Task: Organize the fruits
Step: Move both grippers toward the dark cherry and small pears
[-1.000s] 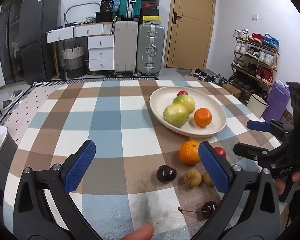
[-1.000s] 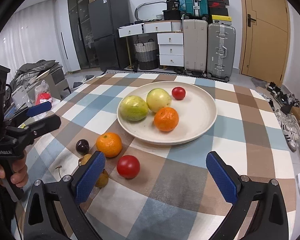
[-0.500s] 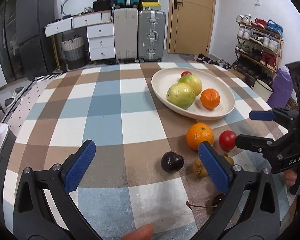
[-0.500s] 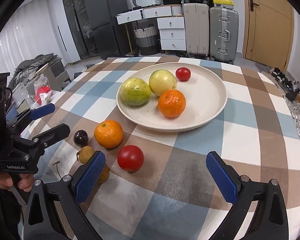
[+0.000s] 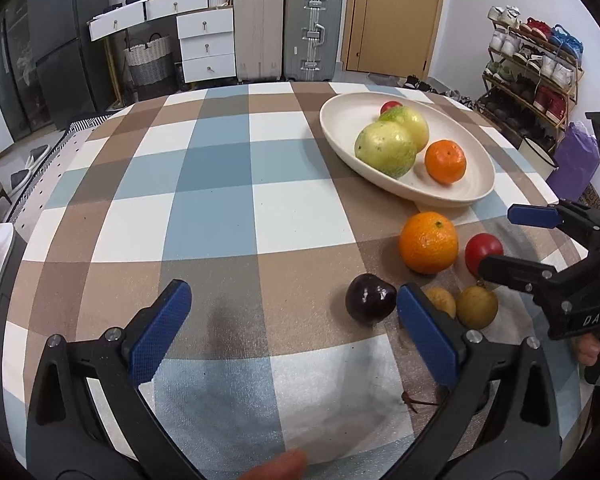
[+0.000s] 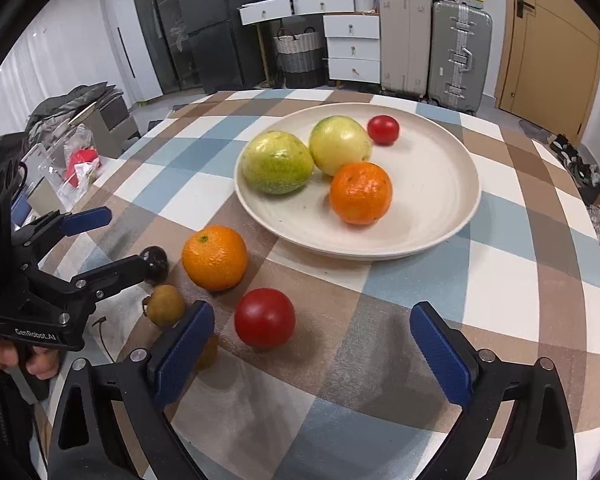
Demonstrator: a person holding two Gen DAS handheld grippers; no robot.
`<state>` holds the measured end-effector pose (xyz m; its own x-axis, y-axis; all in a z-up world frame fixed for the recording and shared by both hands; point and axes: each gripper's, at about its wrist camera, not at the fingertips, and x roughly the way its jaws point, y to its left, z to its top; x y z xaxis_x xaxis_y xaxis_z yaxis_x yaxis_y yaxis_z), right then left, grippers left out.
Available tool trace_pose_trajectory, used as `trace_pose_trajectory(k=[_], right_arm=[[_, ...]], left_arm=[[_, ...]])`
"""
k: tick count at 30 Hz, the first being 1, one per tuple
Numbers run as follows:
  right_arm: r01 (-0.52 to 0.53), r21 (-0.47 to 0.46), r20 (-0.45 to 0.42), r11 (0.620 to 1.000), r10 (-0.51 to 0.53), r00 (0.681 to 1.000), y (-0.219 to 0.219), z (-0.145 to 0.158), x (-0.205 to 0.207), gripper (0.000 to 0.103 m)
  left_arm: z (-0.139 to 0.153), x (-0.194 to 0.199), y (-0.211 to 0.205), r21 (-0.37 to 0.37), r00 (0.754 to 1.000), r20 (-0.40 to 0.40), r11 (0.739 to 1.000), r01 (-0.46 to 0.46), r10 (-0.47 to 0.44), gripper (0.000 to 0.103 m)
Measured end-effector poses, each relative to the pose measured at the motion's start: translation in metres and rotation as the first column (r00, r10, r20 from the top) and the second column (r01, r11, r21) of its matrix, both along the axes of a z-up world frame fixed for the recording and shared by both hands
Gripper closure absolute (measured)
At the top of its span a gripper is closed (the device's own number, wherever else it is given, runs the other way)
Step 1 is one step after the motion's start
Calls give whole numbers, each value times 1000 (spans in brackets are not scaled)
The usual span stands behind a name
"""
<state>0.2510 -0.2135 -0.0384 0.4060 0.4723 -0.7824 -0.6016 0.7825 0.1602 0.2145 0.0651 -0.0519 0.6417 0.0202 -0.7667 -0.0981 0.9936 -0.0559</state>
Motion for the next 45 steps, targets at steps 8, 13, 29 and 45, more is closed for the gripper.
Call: trace_pose_trajectory(k=[8,13,29,45], right_arm=[[-35,-27,10,999,35,999,3,-5,-5,20],[-46,-38,13,998,47,999,6,-7,-8,25],[-98,-64,46,993,101,994,10,-10,-16,30],[-126,-67,66,990,130,989,16,-9,-26,43]], left_arm=[[-5,5,-7,-9,998,-31,998,55,-56,13],[-7,4,-12,0,996,-45,997,80,-80,22],[-8,0,-15,-24,991,-39,992,128,-129,42],[-4,-4,-25,-18,980,-13,980,197,-197,75]])
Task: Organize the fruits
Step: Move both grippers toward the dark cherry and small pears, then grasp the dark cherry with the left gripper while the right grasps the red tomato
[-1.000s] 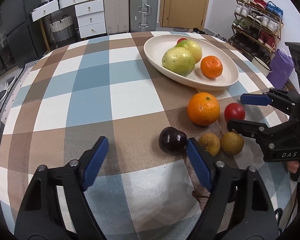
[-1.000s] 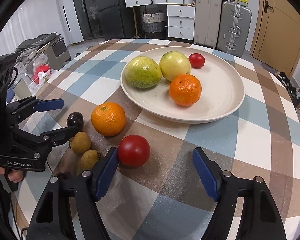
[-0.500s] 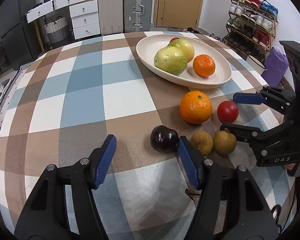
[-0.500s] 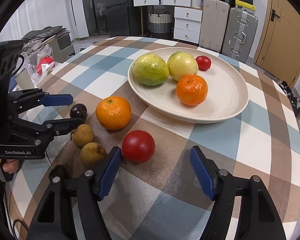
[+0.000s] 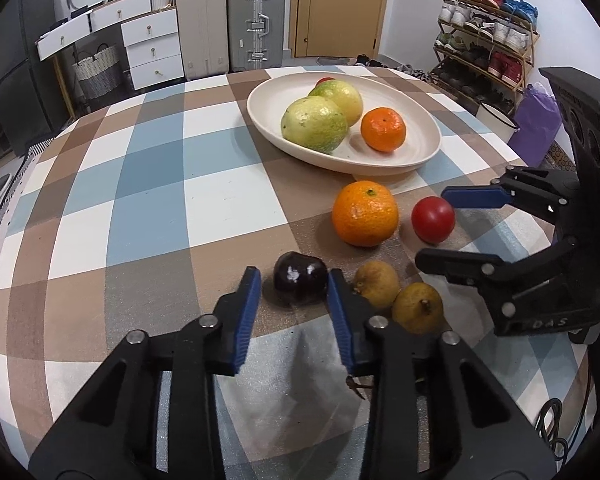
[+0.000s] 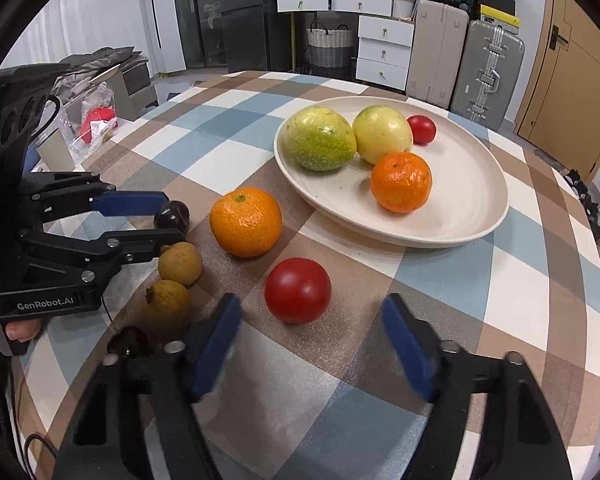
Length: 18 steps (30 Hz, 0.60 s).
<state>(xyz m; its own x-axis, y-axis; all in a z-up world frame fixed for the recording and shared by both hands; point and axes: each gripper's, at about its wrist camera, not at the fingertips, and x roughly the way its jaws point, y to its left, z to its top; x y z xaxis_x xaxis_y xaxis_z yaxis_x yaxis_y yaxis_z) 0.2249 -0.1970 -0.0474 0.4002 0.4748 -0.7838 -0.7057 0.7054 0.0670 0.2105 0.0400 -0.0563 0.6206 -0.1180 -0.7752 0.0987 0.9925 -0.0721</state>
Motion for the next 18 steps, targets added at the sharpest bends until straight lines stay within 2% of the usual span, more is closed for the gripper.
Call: trace_pose_trajectory(k=[3,7,14,18], right_arm=[[2,6,9,1000,-2,1000,0,2,-1,59],[9,27,-1,1000,-9,1000,-1,3,1,70],[4,48,9,999,-4,1000,-2,6,-2,72],[-3,100,30,995,0,1000,-7,14,-5,72]], left_arm=[[1,-1,-1,1,1000,7,1000,6,-6,78],[1,-2,-1,0,1000,10,1000,1,-1,78],[3,-3,7,-23,999,16,999,-30,30,78],[10,-6,14,-53,996,63,997,-63,66,78]])
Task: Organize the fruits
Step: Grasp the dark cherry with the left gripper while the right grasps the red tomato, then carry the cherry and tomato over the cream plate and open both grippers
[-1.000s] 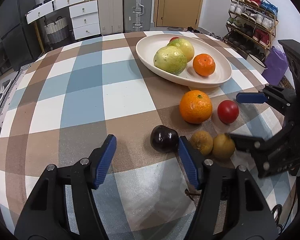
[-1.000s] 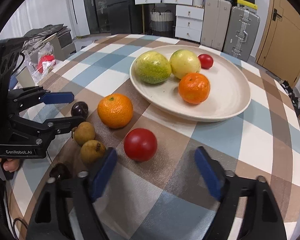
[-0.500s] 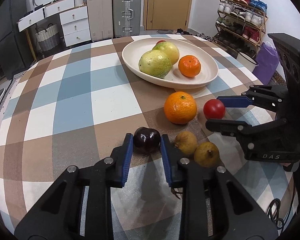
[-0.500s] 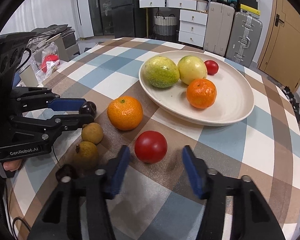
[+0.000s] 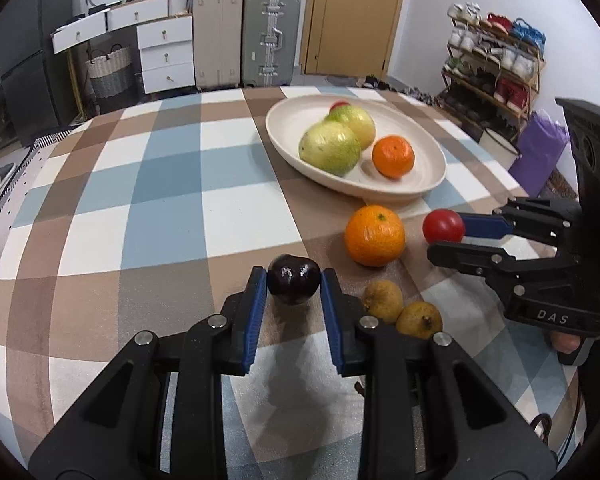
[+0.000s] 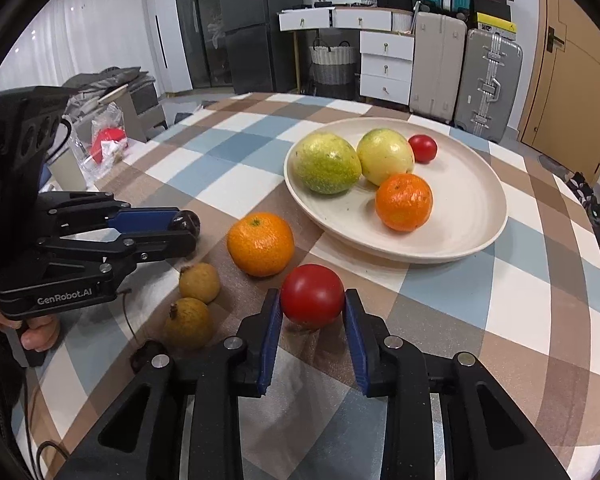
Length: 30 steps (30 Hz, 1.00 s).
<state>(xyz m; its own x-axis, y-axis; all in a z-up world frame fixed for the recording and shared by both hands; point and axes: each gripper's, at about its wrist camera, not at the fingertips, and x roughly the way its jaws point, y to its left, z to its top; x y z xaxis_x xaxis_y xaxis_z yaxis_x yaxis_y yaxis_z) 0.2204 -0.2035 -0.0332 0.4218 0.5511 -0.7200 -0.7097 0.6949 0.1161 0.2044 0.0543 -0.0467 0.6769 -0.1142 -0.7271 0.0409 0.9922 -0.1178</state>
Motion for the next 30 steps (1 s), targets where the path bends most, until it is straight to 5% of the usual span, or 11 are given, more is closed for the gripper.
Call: trace_pose_trajectory(k=[18,30], right_arm=[[128,137,8,982,-130,991,-37,28,19,72],[163,119,-10,979,-163,987,-47,48,46,72]], left_arm=[[40,-3,-14,11,989,148,1000,-17,16,78],[80,35,-24,-1,979,202,1000,-12,12,78]])
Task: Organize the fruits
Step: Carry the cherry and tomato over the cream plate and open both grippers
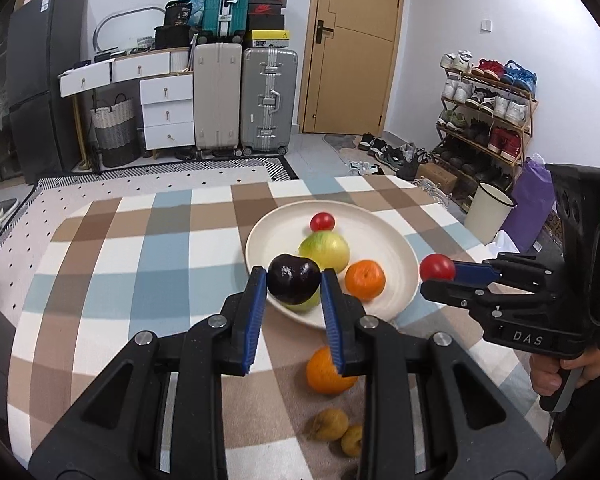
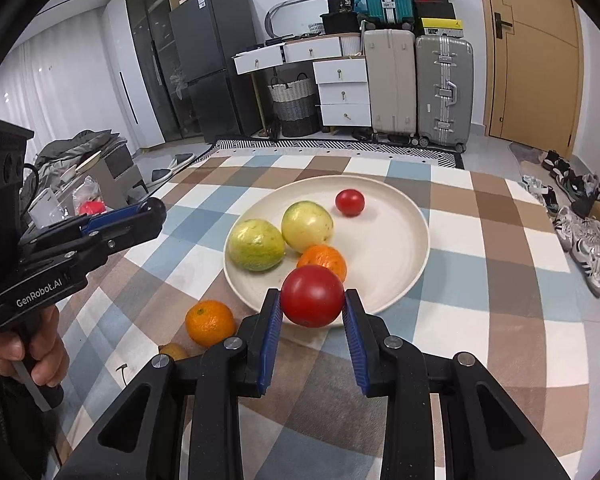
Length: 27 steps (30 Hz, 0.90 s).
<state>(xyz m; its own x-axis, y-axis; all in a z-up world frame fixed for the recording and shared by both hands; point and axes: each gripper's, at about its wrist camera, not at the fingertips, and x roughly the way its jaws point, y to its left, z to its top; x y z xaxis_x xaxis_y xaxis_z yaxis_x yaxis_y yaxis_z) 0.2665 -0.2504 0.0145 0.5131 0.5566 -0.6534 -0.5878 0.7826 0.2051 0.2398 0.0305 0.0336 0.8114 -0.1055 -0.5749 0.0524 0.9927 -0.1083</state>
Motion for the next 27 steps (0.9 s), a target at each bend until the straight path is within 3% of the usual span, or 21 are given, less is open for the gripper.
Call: trace_pose_trajectory(k=[8,27], right_arm=[[30,-3,7,1000,-30,1000,-4,13,23,72],[21,-10,-23,1000,-21,1000,11,2,66,72]], left_arm=[[4,27,-6,10,1000,-1,1000,10,-10,78],[-30,95,3,21,998,-62,1000,11,-10,78]])
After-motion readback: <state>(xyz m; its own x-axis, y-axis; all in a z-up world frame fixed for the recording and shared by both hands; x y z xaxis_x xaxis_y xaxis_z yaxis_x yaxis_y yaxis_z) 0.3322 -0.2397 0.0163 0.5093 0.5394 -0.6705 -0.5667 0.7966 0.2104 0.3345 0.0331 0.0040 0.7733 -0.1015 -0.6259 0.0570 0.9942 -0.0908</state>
